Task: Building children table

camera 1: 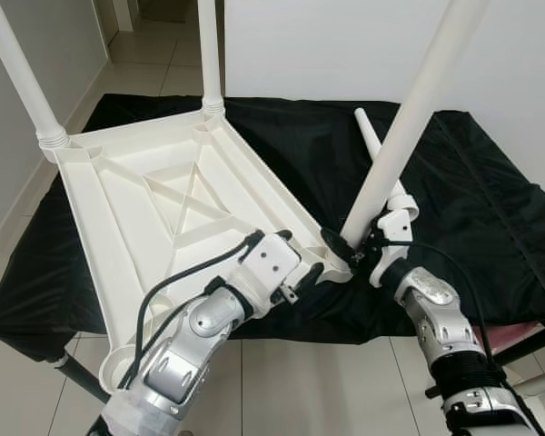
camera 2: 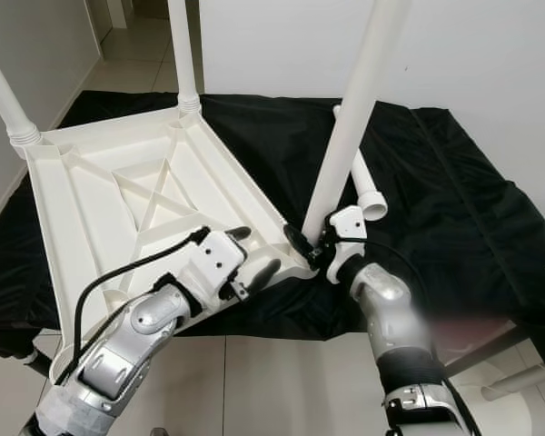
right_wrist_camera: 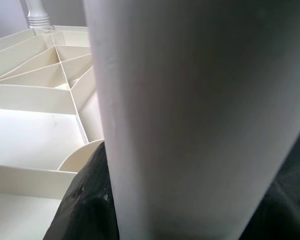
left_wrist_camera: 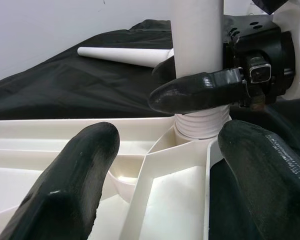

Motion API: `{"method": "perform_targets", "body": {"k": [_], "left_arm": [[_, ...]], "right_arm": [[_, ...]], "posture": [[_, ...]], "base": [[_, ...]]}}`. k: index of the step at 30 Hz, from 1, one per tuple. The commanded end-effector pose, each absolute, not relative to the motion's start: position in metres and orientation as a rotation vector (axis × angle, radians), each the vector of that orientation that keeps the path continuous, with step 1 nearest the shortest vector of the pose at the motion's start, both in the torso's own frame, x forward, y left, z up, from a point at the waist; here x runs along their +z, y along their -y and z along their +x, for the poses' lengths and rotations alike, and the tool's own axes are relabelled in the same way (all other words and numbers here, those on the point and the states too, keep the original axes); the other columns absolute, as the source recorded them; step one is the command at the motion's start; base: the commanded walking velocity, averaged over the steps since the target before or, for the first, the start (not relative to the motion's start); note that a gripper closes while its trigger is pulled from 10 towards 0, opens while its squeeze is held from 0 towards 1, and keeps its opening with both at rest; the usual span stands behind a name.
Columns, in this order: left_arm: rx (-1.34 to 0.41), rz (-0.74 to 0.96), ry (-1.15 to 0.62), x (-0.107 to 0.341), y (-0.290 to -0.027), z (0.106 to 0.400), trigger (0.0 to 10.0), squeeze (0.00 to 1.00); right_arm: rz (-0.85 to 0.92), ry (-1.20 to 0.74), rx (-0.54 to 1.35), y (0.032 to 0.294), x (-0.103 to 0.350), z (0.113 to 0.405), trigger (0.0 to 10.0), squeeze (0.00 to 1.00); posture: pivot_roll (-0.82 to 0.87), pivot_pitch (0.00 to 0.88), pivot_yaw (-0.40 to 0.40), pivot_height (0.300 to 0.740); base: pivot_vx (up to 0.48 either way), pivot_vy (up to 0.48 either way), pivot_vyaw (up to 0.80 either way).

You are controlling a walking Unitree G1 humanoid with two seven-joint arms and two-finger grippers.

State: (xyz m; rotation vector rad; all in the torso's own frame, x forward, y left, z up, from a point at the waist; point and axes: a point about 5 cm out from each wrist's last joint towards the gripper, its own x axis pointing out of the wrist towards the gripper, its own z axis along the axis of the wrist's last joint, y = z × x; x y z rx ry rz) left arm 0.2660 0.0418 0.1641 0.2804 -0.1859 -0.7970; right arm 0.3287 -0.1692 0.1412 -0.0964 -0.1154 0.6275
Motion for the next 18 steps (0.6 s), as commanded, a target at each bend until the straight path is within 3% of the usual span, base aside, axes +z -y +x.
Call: {"method": "perform_targets", "body": {"k": [1,2,3,4,5,18], "left_arm": [[-0.856,0.296,0.172,0.162,-0.038,0.264,10.0,0.00],[-0.855,0.298,0.171,0.162,-0.038,0.264,10.0,0.00],[-0.854,0.299,0.171,0.162,-0.038,0.264,10.0,0.00],[-0.855,0.299,0.170,0.162,-0.038,0.263,10.0,0.00],[-0.856,0.299,0.170,0.161,-0.038,0.263,10.0,0.00],[-0.859,0.303,0.167,0.161,-0.038,0.264,10.0,0.00]], "right_arm": [[-0.104,0.085,0.650,0.170,0.135,0.327,0.0,0.00],[-0.070,0.076,0.647,0.171,0.133,0.327,0.0,0.00],[-0.057,0.074,0.637,0.172,0.132,0.327,0.9,0.00],[-0.040,0.074,0.627,0.172,0.131,0.326,4.4,0.00],[-0.027,0.074,0.614,0.171,0.131,0.326,10.0,0.00],[-0.024,0.036,0.410,0.157,0.123,0.321,10.0,0.00]], "posture": [[0.03,0.048,-0.050,0.740],[0.02,0.049,-0.051,0.740],[0.02,0.049,-0.051,0.740],[0.02,0.049,-0.052,0.740],[0.02,0.051,-0.050,0.740],[0.02,0.054,-0.050,0.740]], "base": [[0.000,0.000,0.00],[0.000,0.000,0.00],[0.000,0.000,0.00],[0.000,0.000,0.00],[0.000,0.000,0.00],[0.000,0.000,0.00]]}}
